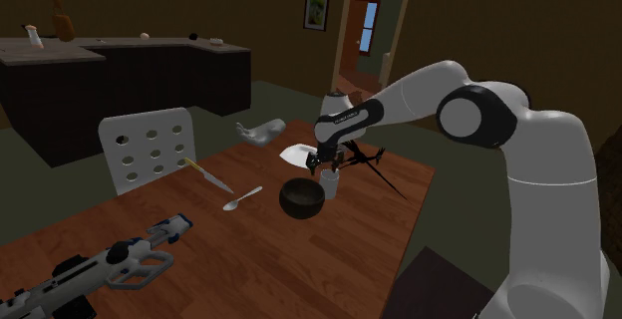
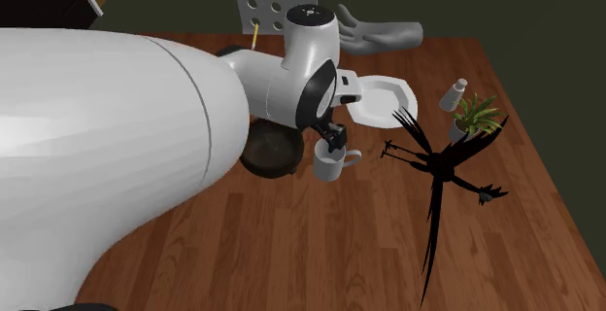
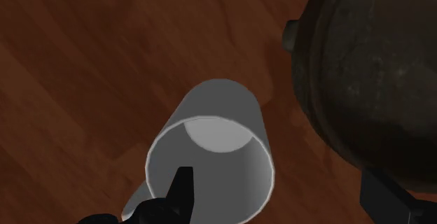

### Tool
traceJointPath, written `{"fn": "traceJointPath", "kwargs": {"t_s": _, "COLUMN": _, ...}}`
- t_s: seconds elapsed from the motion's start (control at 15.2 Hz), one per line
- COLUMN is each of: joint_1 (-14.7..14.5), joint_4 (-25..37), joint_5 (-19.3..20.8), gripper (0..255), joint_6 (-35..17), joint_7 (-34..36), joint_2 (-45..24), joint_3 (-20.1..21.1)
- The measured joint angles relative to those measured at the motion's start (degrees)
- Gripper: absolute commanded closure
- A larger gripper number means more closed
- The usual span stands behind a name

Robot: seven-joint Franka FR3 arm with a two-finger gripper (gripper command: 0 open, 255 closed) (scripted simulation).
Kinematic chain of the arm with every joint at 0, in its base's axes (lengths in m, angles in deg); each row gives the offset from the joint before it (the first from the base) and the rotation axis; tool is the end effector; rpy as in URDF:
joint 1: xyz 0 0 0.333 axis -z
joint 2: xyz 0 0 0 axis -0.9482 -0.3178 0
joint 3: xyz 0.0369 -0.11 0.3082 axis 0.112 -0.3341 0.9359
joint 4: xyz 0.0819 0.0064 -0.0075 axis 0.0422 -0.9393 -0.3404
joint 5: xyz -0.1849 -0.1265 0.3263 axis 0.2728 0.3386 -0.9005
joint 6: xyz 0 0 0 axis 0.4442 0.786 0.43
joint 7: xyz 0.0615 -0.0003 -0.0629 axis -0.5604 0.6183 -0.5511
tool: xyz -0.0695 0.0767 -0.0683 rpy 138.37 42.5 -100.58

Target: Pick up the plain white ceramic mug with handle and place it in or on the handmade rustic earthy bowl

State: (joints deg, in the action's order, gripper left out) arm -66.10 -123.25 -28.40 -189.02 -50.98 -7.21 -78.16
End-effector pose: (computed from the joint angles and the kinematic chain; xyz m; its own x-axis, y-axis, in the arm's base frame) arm 0.6689 -0.0977 0.2898 0.9180 -0.3892 0.0760 -0.3921 -0.9195 0.0273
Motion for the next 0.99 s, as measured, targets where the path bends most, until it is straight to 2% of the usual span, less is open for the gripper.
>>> {"fn": "traceJointPath", "kwargs": {"t_s": 0.26, "joint_1": 0.2, "joint_4": 2.0, "joint_5": -0.2, "gripper": 0, "joint_6": -1.7, "joint_7": 0.3, "joint_2": -3.6, "joint_3": -0.1}}
{"fn": "traceJointPath", "kwargs": {"t_s": 0.59, "joint_1": 0.6, "joint_4": 2.6, "joint_5": -0.2, "gripper": 0, "joint_6": -5.6, "joint_7": 0.3, "joint_2": -5.3, "joint_3": -0.5}}
{"fn": "traceJointPath", "kwargs": {"t_s": 0.92, "joint_1": 0.8, "joint_4": 2.5, "joint_5": -0.4, "gripper": 0, "joint_6": -6.7, "joint_7": -0.1, "joint_2": -5.6, "joint_3": -0.5}}
{"fn": "traceJointPath", "kwargs": {"t_s": 0.99, "joint_1": 0.7, "joint_4": 2.8, "joint_5": -0.4, "gripper": 255, "joint_6": -7.1, "joint_7": 0.1, "joint_2": -5.9, "joint_3": -0.6}}
